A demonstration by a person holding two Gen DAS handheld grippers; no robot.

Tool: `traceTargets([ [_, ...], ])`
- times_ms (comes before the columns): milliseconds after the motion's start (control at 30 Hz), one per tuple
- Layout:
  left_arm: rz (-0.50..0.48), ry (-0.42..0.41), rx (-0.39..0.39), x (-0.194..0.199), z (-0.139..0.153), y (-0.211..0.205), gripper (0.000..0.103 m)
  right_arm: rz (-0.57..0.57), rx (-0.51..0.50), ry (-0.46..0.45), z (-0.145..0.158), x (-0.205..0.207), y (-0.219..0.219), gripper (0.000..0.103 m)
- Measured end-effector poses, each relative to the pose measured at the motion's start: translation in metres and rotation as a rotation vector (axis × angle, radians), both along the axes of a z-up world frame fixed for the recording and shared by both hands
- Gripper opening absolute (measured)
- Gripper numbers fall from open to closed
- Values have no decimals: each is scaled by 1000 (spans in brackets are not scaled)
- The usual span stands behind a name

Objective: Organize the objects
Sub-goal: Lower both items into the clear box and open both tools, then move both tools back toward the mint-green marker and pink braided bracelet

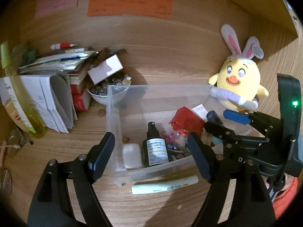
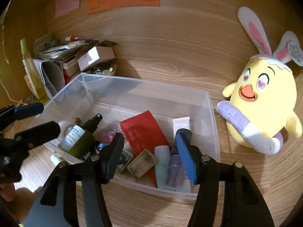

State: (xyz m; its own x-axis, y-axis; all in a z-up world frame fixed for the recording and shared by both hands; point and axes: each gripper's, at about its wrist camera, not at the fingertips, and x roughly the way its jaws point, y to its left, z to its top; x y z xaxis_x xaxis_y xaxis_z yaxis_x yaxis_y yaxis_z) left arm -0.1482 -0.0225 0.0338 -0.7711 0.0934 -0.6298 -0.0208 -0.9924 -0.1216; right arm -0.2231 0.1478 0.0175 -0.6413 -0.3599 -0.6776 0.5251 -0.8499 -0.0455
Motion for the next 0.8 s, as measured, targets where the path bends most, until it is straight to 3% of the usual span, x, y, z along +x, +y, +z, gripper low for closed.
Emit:
traceTargets([
  [200, 12, 10, -22, 14, 5, -3, 88, 0, 10, 15, 6, 6, -1, 67],
  [267, 10, 4, -21, 18, 5, -6, 91, -3, 12, 23, 9, 10, -2, 75],
  [433, 7, -13, -8, 32, 3, -13, 94, 22, -8, 38, 19, 22, -1, 77],
  [800, -19, -86, -73, 47, -25, -12, 96, 91, -18, 51, 26, 58, 10, 82],
])
